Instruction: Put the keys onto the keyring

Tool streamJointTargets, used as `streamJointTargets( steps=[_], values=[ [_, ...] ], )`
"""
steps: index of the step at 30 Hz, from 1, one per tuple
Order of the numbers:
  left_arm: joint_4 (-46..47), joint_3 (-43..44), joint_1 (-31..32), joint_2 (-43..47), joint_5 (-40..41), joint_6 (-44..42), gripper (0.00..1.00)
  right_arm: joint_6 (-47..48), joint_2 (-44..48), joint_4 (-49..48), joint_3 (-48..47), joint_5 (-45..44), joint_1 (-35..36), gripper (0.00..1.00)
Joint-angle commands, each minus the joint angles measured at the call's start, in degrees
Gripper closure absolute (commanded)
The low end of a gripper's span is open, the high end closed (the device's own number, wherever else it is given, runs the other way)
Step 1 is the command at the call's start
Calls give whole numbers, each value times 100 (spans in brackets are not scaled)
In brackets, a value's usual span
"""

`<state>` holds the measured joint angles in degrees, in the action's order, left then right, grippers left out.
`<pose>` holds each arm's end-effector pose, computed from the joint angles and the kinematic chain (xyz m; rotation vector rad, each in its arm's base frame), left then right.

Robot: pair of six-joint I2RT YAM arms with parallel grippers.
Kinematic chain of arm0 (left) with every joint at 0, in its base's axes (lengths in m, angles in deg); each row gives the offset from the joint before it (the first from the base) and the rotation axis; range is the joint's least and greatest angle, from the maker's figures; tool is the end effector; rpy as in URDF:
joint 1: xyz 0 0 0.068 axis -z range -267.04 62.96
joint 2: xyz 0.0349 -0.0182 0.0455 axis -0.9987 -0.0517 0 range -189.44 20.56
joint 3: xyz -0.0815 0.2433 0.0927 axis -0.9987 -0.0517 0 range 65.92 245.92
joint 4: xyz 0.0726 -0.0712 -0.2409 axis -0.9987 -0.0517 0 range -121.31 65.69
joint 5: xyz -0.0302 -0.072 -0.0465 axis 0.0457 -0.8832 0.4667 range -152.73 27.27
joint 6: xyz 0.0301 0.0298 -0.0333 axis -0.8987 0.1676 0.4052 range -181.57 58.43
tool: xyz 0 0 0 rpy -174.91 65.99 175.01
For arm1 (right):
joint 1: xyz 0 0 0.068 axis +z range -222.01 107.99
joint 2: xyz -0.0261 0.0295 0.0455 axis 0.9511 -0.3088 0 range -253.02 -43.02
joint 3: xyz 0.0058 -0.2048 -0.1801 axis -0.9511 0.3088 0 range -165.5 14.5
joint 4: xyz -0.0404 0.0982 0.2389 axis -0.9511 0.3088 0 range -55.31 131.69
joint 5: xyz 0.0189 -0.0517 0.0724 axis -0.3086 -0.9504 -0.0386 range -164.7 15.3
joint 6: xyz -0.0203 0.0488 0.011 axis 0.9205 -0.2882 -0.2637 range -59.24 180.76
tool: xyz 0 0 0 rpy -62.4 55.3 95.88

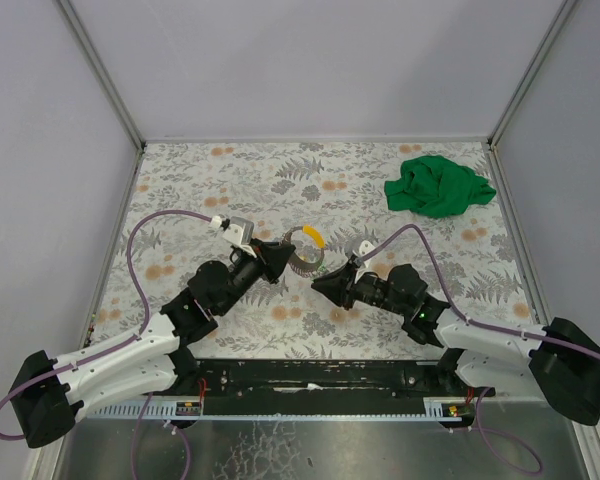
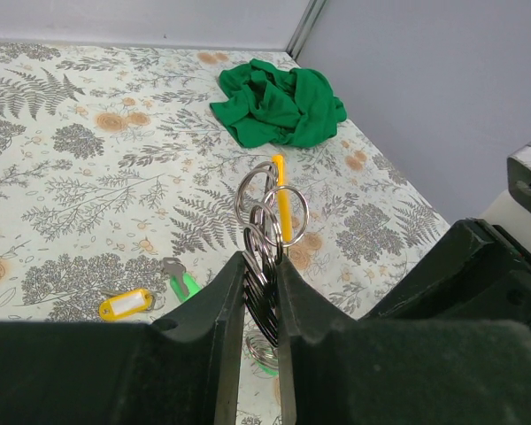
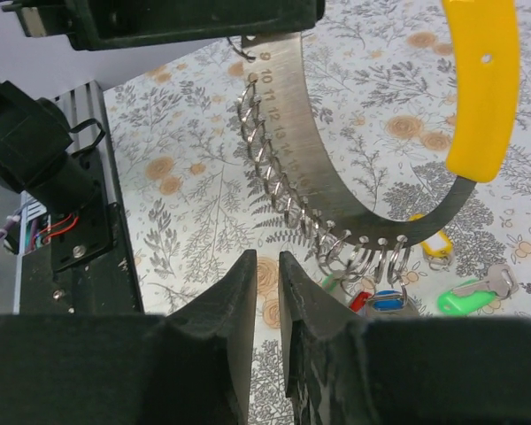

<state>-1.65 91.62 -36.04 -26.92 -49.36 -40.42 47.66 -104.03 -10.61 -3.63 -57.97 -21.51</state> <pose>0.1322 -0.1501 0.2745 0.2284 1.5977 -0.8061 0.1324 0.1766 0.2262 -0.7538 1.4528 1.0916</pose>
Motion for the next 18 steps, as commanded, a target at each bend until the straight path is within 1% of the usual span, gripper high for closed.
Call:
streamJointTargets(
  steps=[1,8,18],
  values=[
    [198,251,24,116,49,130,100,2,-261,-976,30,-328,74,79],
    [190,265,24,159,41,205,100,-25,-586,-1326,19,-375,113,78],
    [238,246,26,119,-26,335,100,28,-844,-1579,-31,-458,131,76]
  ],
)
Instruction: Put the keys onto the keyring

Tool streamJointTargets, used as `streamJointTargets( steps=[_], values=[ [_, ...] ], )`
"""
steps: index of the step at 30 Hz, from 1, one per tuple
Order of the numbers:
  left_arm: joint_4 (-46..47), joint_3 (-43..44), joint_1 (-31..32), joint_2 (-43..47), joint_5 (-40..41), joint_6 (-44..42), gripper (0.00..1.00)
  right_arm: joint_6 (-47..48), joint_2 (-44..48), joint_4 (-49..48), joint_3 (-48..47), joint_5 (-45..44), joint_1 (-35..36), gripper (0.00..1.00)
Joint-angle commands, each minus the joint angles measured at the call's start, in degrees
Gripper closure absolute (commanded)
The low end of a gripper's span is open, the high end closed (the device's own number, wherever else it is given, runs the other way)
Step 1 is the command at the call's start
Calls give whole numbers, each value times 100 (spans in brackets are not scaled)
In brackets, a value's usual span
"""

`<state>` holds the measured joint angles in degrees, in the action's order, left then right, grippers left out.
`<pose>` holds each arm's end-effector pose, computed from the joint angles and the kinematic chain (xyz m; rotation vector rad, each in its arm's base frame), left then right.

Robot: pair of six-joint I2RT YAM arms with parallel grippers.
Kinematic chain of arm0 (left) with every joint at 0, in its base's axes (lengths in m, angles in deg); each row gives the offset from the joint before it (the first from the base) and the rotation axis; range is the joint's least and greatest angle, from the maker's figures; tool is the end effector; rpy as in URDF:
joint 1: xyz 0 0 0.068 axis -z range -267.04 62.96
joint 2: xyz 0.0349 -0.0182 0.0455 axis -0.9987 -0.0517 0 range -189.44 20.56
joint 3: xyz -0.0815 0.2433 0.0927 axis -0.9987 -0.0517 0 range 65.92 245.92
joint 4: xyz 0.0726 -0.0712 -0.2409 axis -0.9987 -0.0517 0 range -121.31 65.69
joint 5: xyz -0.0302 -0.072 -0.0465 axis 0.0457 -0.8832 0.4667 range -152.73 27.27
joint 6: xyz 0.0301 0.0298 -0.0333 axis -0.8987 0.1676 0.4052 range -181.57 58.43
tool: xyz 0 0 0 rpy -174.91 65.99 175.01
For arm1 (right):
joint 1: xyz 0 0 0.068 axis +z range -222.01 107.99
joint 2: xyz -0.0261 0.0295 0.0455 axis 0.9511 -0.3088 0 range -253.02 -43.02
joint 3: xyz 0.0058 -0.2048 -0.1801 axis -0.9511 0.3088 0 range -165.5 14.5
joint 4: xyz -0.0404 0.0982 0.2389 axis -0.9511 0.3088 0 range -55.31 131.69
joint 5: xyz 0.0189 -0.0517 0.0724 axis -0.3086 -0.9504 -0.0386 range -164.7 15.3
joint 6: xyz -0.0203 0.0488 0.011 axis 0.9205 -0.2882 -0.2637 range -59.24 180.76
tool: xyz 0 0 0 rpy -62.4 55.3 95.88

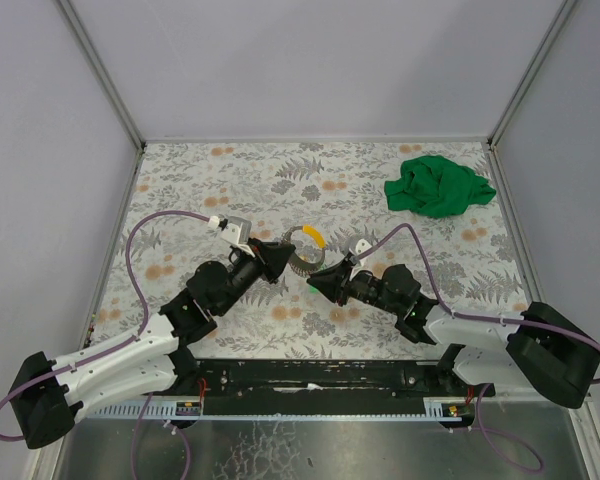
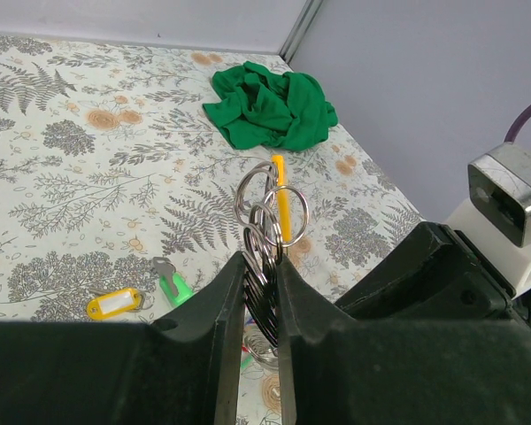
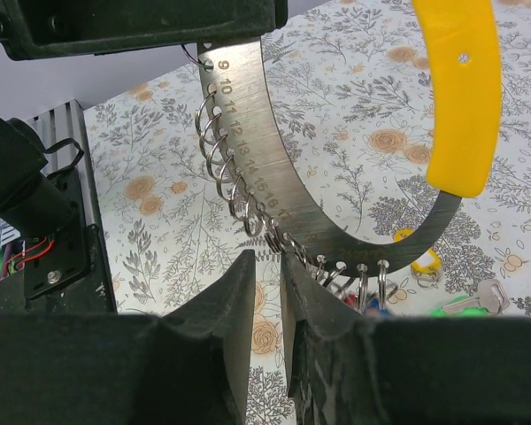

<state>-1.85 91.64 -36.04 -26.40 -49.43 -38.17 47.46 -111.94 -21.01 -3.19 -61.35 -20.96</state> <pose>0.1313 -0.1490 0.2758 0.1968 1.6009 -0.8401 0.1405 0.1869 0.2148 -0.7001 1.4298 1.0660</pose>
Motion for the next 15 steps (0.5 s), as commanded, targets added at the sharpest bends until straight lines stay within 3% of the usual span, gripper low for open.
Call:
streamJointTargets(
  steps=[1,15],
  values=[
    [274,242,26,63,-20,124,100,47,-82,-561,-81,-141,76,76],
    [321,191,29,29,-35,335,100,193,-169,-723,-111,-149,89,77]
  ],
)
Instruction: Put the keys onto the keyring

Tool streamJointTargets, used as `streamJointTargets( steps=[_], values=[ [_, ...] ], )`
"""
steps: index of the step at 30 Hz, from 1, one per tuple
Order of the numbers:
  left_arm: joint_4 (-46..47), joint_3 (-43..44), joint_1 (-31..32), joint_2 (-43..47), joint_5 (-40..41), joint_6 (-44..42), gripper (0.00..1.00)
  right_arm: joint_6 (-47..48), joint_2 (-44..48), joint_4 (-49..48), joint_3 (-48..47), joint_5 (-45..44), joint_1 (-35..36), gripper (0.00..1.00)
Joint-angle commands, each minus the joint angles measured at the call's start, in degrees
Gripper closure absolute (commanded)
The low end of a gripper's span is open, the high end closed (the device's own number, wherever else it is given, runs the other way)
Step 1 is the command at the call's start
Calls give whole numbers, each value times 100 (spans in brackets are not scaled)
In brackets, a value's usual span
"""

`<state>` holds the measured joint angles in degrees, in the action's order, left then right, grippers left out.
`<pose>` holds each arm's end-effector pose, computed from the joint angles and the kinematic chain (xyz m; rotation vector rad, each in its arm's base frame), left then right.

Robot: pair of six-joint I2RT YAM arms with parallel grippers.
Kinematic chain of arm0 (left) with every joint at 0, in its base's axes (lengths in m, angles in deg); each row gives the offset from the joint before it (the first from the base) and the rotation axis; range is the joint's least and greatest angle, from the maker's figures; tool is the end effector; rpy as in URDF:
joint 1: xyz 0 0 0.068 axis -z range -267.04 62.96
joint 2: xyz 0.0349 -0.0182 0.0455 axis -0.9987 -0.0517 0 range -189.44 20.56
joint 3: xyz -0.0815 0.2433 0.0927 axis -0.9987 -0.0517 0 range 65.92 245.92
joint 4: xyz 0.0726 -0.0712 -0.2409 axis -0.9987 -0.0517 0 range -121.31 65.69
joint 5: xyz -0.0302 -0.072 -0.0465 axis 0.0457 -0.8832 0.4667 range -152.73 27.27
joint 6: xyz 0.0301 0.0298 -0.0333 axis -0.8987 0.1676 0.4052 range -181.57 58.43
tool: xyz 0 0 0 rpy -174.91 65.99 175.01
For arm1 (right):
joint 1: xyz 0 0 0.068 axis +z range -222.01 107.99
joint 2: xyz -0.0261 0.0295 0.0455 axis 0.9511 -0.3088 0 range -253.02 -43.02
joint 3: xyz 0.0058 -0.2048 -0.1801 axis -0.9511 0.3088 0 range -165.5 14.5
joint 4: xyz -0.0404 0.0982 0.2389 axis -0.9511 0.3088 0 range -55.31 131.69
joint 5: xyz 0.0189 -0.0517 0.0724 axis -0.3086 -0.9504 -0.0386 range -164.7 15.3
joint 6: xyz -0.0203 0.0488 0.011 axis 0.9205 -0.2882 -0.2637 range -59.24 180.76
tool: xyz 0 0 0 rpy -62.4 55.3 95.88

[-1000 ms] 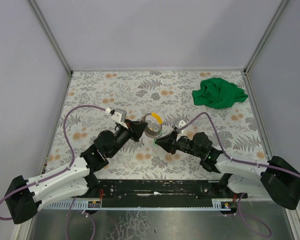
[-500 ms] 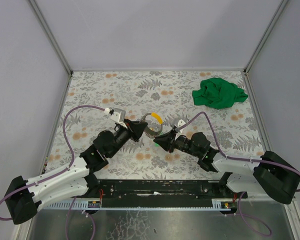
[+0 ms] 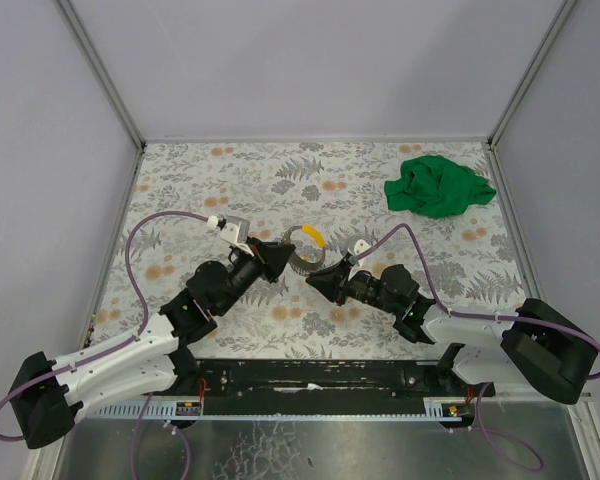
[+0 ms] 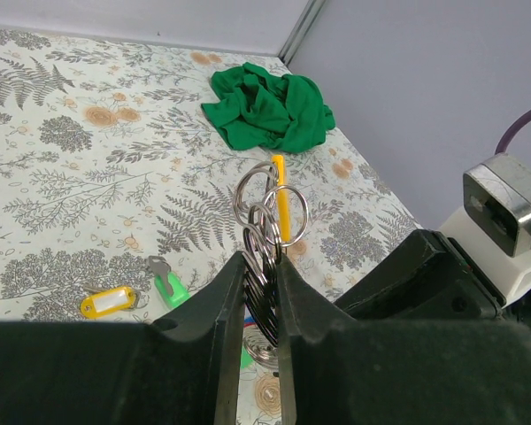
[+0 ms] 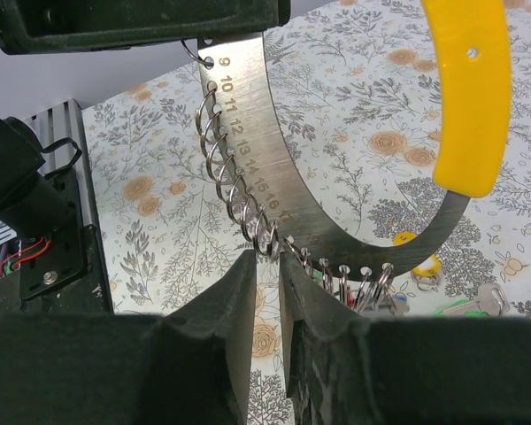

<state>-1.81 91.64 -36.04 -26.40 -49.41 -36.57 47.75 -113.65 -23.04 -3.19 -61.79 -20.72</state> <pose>0.1313 -0.1490 0.2759 0.1743 1.6062 -0.8616 0.1416 0.1894 0.2123 -0.6986 1.4226 1.0610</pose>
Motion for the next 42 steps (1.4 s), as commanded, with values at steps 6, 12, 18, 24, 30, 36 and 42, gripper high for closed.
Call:
streamJointTargets(
  steps=[6,12,18,24,30,36,42],
  values=[
    [291,205,25,6,-22,238,100,200,51,-512,-138,-20,71,86],
    [221,207,29,26,50,260,100,340,221,-321,-95,-46,81,95],
    [-57,308,34,65,142,280,100,744,468,166,-33,-121,83,99],
    [-406,487,31,52,106,369,100,1223,735,843,-90,-104,92,99],
    [-610,625,28,92,-6,443,100,1477,771,1185,-230,-69,98,96],
    [-615,672,24,102,-153,509,100,1482,695,1185,-319,-16,120,93],
    [-588,676,28,77,-204,558,100,1477,602,1139,-397,36,140,87]
  ],
)
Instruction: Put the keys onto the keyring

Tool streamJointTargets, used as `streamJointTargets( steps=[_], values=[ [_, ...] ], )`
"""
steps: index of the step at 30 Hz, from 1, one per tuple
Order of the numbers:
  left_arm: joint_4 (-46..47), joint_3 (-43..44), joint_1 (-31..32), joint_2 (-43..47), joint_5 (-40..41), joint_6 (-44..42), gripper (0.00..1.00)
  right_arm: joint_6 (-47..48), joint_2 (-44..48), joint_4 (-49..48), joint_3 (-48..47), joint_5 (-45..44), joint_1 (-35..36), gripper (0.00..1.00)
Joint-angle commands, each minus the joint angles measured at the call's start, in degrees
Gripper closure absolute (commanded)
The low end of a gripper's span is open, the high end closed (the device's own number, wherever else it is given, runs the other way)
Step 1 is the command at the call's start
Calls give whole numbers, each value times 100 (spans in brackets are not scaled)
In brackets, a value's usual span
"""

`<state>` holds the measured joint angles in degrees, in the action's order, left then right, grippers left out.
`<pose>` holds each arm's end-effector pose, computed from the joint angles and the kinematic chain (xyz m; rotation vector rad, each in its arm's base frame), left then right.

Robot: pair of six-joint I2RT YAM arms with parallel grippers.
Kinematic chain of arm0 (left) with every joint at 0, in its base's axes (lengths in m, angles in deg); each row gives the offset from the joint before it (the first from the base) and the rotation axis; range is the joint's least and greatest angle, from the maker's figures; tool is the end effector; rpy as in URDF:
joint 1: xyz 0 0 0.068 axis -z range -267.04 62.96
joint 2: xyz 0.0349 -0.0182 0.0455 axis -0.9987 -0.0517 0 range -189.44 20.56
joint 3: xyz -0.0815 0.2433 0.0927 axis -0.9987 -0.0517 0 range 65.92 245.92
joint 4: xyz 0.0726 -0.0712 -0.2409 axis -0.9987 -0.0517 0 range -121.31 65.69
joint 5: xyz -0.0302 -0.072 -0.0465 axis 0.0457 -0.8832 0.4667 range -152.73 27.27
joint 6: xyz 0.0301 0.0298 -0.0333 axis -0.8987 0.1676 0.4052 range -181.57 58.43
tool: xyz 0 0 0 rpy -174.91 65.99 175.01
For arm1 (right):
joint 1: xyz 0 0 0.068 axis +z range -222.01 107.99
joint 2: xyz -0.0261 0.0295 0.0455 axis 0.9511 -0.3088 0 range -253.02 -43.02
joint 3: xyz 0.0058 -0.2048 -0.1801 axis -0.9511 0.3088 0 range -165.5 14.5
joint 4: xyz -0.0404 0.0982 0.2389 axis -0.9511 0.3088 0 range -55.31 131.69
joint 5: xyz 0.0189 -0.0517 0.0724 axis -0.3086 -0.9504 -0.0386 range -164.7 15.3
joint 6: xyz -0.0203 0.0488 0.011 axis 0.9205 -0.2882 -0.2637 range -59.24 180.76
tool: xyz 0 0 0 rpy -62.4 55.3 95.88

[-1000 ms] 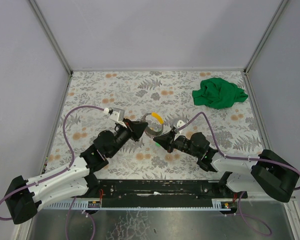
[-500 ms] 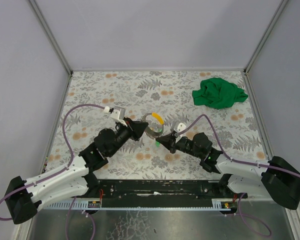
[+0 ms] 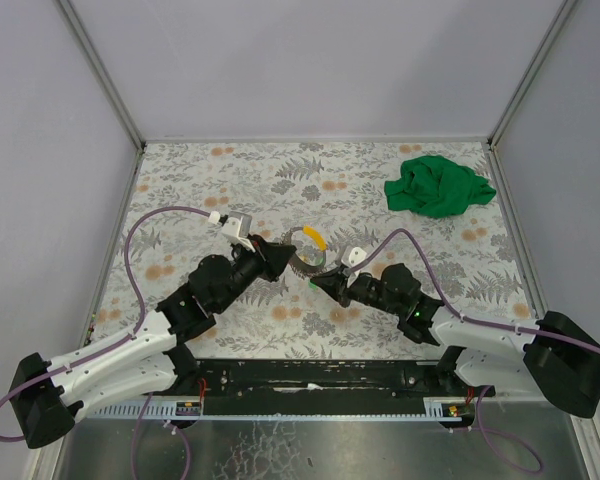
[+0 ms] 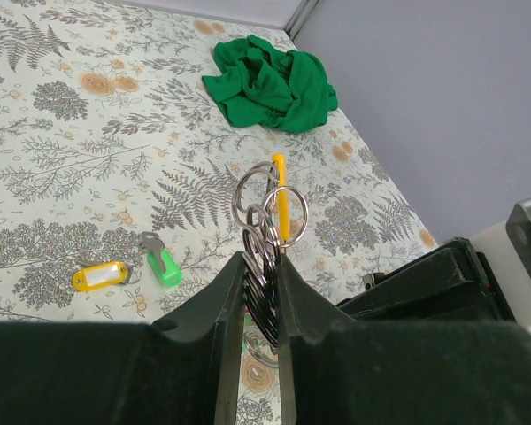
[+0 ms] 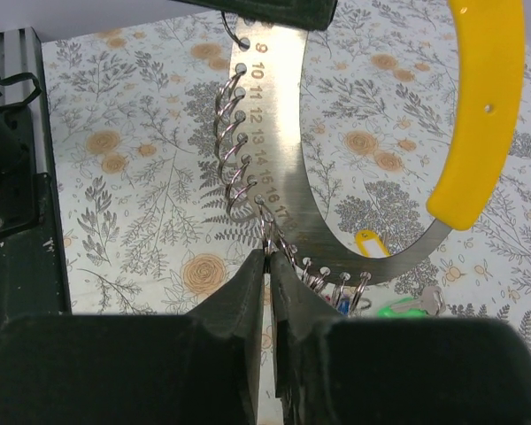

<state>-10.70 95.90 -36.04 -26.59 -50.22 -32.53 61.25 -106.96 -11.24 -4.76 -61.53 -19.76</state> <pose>0.1323 -0.1511 0.2852 0.1518 1.7011 -0.8836 0.1339 0.1861 0.2234 -0.8842 1.3563 0.8845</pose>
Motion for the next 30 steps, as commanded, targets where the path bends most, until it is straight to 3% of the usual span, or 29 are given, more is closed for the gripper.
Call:
streamJointTargets(
  steps=[1,19,30],
  values=[
    [301,254,25,93,-131,155,100,127,-86,-54,-248,10,46,86],
    [380,229,25,46,-164,151,100,-133,-38,-413,-211,83,76,76],
    [426,198,27,44,-161,164,100,-440,-39,-924,-54,-68,75,78]
  ],
)
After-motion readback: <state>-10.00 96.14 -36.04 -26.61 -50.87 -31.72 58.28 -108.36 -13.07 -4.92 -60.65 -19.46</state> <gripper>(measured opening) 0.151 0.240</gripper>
